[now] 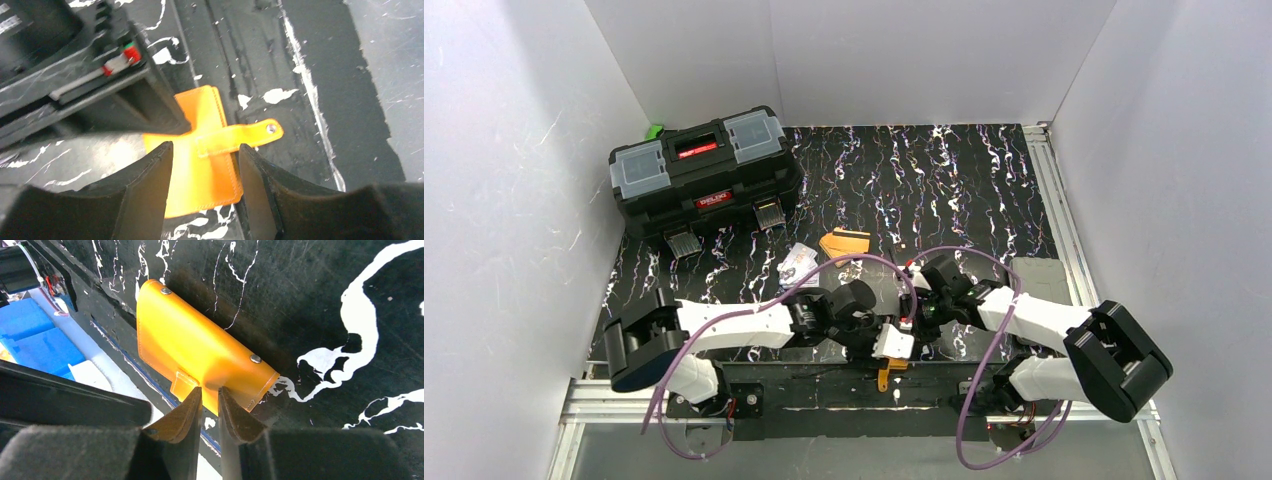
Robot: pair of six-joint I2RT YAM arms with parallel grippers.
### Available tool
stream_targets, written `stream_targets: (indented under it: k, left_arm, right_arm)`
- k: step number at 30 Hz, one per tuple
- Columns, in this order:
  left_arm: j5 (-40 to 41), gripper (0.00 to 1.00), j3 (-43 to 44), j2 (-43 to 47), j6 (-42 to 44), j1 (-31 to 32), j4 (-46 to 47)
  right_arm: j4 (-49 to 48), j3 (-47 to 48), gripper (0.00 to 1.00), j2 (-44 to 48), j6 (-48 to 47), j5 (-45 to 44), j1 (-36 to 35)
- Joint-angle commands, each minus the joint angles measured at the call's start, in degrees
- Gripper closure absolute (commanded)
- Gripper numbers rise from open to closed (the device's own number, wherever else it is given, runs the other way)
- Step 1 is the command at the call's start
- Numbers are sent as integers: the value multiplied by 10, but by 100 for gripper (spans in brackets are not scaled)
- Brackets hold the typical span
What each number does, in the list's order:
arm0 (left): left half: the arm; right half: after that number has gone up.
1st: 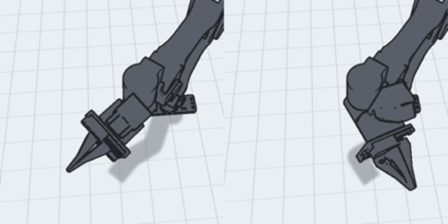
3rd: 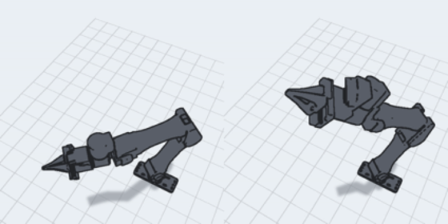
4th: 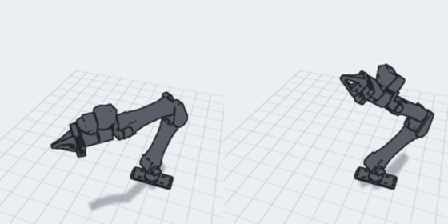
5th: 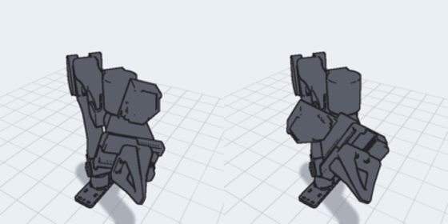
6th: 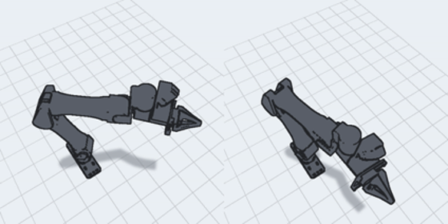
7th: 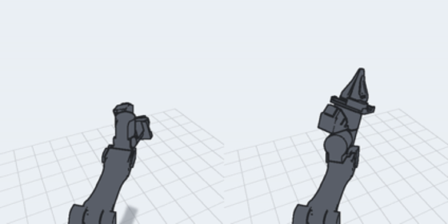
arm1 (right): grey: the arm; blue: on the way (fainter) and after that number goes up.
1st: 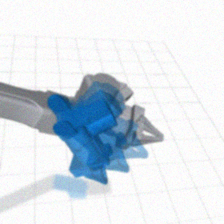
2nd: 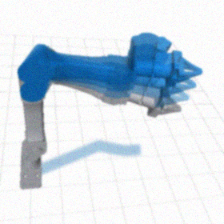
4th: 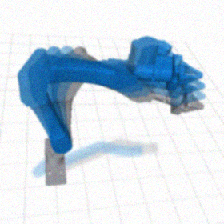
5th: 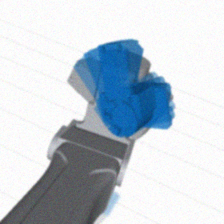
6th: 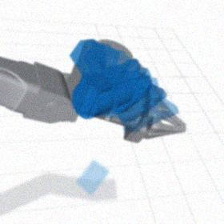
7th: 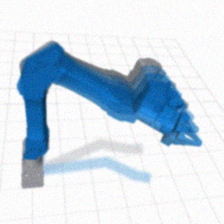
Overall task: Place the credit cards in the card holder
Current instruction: Close the card holder at the center of the board, then turn over the card holder at the center of the board.
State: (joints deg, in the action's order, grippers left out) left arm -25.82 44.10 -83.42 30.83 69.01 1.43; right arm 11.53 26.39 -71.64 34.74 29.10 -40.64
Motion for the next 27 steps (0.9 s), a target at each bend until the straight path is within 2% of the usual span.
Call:
stream_targets:
  k: [1,7,15,23,27]
  left_arm:
    - [37,50,-45,53,26,-22,1]
    - [-14,48,-132,80,145,-39,33]
    - [-5,43,-200,37,255,-39,209]
    - [-6,45,-242,-18,327,-38,320]
    - [-7,48,-248,-27,350,-37,337]
  right_arm:
    - [23,9,74,-18,-7,-28,-5]
    - [49,25,74,-16,-14,-41,-5]
    - [54,30,74,-20,-13,-42,-5]
    - [48,27,74,-28,-18,-35,-5]
    - [40,23,74,-28,-17,-28,-4]
